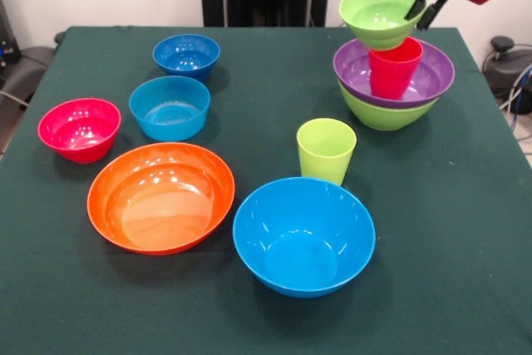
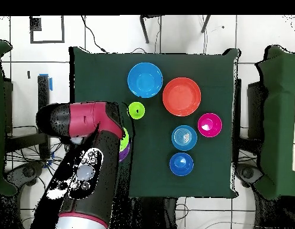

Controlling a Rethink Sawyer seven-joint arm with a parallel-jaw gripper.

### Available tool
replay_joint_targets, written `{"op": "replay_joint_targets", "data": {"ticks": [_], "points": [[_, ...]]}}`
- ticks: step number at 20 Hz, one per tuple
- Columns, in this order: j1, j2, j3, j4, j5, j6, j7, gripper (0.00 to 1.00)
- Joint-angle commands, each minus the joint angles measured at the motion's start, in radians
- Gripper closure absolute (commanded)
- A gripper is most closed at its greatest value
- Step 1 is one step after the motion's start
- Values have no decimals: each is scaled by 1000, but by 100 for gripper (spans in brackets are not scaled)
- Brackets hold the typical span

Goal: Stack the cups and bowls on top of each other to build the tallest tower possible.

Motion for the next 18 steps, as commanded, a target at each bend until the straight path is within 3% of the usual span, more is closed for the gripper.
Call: {"op": "replay_joint_targets", "data": {"ticks": [1, 10, 18], "points": [[37, 32, 25, -12, 38, 27, 265, 100], [81, 34, 20, 46, 92, -41, 296, 100], [121, 63, -43, 30, 57, -56, 318, 100]]}}
